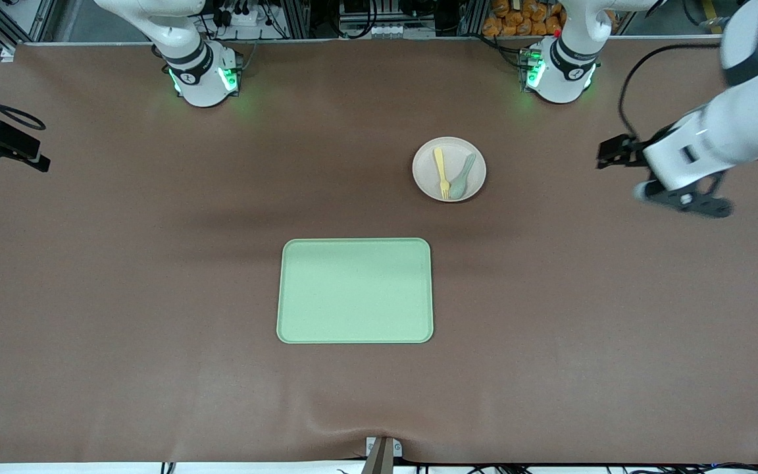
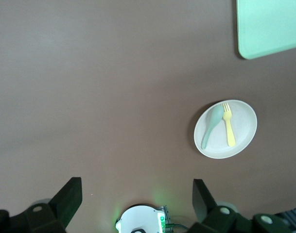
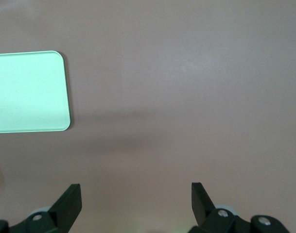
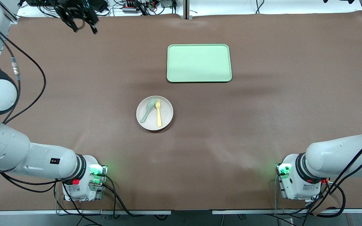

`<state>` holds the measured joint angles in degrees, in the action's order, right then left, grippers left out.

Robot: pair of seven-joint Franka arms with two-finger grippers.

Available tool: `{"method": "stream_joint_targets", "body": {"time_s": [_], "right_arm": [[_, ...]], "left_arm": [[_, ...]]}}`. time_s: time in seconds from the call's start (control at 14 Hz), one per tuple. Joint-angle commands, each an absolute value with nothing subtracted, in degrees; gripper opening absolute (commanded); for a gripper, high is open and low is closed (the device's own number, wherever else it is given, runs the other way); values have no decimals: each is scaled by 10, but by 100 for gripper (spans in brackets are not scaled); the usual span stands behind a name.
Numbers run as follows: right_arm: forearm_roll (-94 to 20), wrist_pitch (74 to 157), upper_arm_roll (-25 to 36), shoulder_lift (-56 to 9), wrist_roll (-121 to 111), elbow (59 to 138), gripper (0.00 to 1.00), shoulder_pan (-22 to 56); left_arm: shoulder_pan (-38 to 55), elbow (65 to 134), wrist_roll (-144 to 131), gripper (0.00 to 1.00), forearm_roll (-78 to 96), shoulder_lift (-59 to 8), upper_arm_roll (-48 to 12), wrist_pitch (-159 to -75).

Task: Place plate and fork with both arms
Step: 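Reach the left gripper toward the rim of the white plate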

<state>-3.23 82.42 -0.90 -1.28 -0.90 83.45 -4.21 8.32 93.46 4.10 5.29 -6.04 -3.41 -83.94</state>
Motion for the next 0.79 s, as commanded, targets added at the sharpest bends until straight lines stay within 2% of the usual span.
{"method": "stream_joint_targets", "body": {"time_s": [0.0,0.36,0.71], "right_arm": [[-40,819,-16,-11,-17,832,100,-55],[-40,819,-16,-11,-17,832,100,-56],[-40,819,-16,-11,-17,832,100,-57]], "left_arm": [[114,1016,29,100,62,-51,-33,-896],[151,1120,-2,100,62,-57,-36,-994],[192,1129,-39,100,60,-111,-36,-1033]]}}
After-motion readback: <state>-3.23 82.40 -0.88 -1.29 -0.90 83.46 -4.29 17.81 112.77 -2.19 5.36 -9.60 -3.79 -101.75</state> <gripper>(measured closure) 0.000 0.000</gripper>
